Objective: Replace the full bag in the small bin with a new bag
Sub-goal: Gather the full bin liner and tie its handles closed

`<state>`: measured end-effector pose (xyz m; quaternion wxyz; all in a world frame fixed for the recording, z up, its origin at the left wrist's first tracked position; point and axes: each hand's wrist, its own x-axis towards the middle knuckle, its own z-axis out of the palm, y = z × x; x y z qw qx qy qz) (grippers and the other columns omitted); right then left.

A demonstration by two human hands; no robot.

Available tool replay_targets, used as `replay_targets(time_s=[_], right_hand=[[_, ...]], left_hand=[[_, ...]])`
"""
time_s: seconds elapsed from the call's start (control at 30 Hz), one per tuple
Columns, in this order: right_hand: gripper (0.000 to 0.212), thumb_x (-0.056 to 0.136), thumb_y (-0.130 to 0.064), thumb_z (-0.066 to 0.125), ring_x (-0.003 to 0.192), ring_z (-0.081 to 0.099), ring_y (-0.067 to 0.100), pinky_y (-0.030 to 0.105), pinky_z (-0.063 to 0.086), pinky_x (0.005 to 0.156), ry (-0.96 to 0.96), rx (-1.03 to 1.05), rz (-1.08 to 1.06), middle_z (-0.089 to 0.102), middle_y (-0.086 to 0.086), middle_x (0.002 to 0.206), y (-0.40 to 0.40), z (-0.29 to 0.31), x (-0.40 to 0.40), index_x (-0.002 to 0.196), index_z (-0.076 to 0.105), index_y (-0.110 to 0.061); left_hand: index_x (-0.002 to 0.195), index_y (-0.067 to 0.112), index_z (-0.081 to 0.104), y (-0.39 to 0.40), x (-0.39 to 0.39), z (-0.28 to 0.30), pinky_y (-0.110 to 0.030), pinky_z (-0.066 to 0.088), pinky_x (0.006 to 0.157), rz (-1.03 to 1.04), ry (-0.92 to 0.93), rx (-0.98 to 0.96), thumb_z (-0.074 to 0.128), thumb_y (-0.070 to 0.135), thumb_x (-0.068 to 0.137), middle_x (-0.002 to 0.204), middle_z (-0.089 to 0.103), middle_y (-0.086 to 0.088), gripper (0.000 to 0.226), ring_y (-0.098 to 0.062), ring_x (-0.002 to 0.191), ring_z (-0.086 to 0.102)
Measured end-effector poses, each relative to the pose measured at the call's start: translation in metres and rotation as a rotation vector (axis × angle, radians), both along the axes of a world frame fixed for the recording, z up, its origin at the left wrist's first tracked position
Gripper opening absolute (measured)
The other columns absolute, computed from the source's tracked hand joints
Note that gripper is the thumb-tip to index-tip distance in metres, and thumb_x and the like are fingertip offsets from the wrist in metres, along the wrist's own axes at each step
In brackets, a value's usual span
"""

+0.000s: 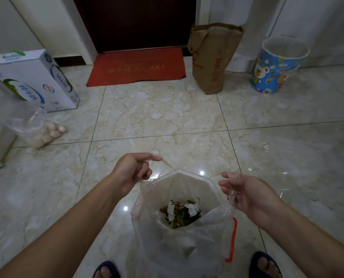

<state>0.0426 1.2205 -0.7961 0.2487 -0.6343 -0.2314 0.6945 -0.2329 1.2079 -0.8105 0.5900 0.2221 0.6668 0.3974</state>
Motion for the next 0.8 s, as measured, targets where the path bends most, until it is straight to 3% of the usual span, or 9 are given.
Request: replay_targets(time_s=[0.17,0.37,0.53,0.63,0.73,0.8], right_hand=[[0.026,0.091,0.002,0.047,0.052,0.056,0.008,0.025,0.041,0.059,0.056,0.068,0.024,0.066,0.001,0.067,-0.001,0.01,0.001,0.099,0.068,-0.012],[0.01,0.089,-0.011,0.054,0.05,0.052,0.011,0.025,0.042,0.053,0.163,0.056,0.065,0.061,0.004,0.064,-0.006,0.034,0.0,0.093,0.063,-0.008],[0.024,0.081,-0.03,0.062,0.079,0.067,0.027,0.046,0.044,0.088,0.09,0.177,0.393,0.071,0.018,0.081,-0.019,0.058,0.007,0.087,0.067,-0.007],[0.041,0.079,-0.035,0.061,0.093,0.069,0.034,0.054,0.042,0.099,0.194,0.217,0.506,0.07,0.026,0.099,-0.024,0.068,0.013,0.107,0.07,-0.007],[0.05,0.088,-0.032,0.049,0.114,0.059,0.046,0.06,0.04,0.104,0.494,0.248,0.577,0.063,0.029,0.119,-0.03,0.082,0.015,0.135,0.057,-0.02],[0.051,0.09,-0.028,0.049,0.113,0.059,0.047,0.058,0.042,0.104,0.518,0.293,0.651,0.063,0.03,0.119,-0.034,0.086,0.013,0.14,0.052,-0.018]], left_hand=[[0.092,0.0,0.073,-0.011,-0.004,0.021,-0.035,0.041,0.065,-0.031,0.161,0.042,0.044,0.022,0.1,0.046,0.046,-0.009,0.038,-0.017,0.042,0.052],[0.104,0.001,0.069,-0.034,-0.009,0.064,-0.03,0.047,0.052,-0.16,0.02,0.064,0.05,0.016,0.091,0.076,0.064,-0.019,0.027,-0.026,0.062,0.063],[0.107,0.001,0.071,-0.057,-0.006,0.09,-0.035,0.053,0.061,-0.29,0.012,-0.006,0.05,0.026,0.092,0.076,0.067,-0.028,0.036,-0.031,0.06,0.065],[0.102,-0.002,0.072,-0.072,0.001,0.102,-0.036,0.056,0.066,-0.335,-0.009,0.023,0.051,0.02,0.093,0.086,0.069,-0.031,0.031,-0.034,0.07,0.068],[0.098,-0.005,0.072,-0.084,0.009,0.111,-0.036,0.06,0.076,-0.35,-0.018,0.108,0.047,0.002,0.092,0.096,0.071,-0.03,0.027,-0.039,0.086,0.071],[0.101,-0.006,0.072,-0.091,0.014,0.116,-0.036,0.06,0.082,-0.354,-0.045,0.138,0.042,-0.01,0.087,0.098,0.072,-0.028,0.034,-0.039,0.092,0.071]])
